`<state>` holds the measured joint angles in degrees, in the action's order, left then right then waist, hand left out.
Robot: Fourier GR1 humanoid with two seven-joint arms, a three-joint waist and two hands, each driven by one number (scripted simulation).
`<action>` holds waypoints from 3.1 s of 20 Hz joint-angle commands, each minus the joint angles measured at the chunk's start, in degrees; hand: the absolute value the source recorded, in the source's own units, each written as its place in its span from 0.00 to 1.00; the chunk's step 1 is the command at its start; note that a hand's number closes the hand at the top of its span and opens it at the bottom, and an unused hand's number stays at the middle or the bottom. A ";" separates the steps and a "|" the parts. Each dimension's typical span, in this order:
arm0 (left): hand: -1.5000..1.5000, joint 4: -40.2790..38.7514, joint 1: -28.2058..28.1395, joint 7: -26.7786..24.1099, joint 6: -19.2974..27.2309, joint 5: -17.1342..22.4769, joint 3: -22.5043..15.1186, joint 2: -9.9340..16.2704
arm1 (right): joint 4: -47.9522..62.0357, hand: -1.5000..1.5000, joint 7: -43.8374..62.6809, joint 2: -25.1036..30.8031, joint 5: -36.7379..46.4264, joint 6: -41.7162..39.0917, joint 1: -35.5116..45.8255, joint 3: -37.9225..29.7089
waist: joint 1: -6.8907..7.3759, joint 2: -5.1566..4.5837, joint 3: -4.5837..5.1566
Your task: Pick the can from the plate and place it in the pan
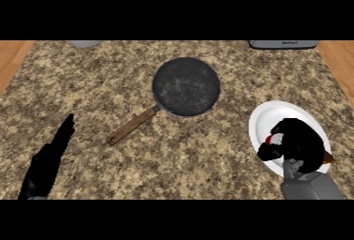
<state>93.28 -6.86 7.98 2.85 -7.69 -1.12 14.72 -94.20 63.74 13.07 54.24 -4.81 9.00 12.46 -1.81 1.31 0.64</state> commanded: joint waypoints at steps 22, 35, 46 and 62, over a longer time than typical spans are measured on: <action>0.50 -3.52 4.11 -2.69 -2.35 -1.08 -0.38 -1.42 | 31.85 1.00 -3.94 -13.03 14.26 20.18 38.71 -9.61 | 4.43 -2.12 -0.65; 0.50 -1.99 6.76 0.25 -2.88 -1.94 -1.39 -1.83 | 66.74 1.00 -21.64 -13.04 2.47 26.12 50.84 -22.20 | 6.94 -3.36 -0.76; 0.50 -1.99 8.52 0.39 -2.73 -3.57 -3.33 -2.75 | 66.65 0.00 -35.61 -13.07 -15.67 48.32 50.75 -31.94 | 9.09 -3.82 -0.87; 0.50 -4.37 4.45 -1.68 -2.26 -1.36 1.59 -1.92 | 57.53 0.00 -55.91 -13.06 -28.92 68.92 39.60 -39.97 | 2.46 -1.57 -0.69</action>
<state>91.31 -1.78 8.09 0.61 -9.96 -1.63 12.31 -32.10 12.73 0.32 29.21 61.21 53.89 -26.39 2.57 -0.79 -0.10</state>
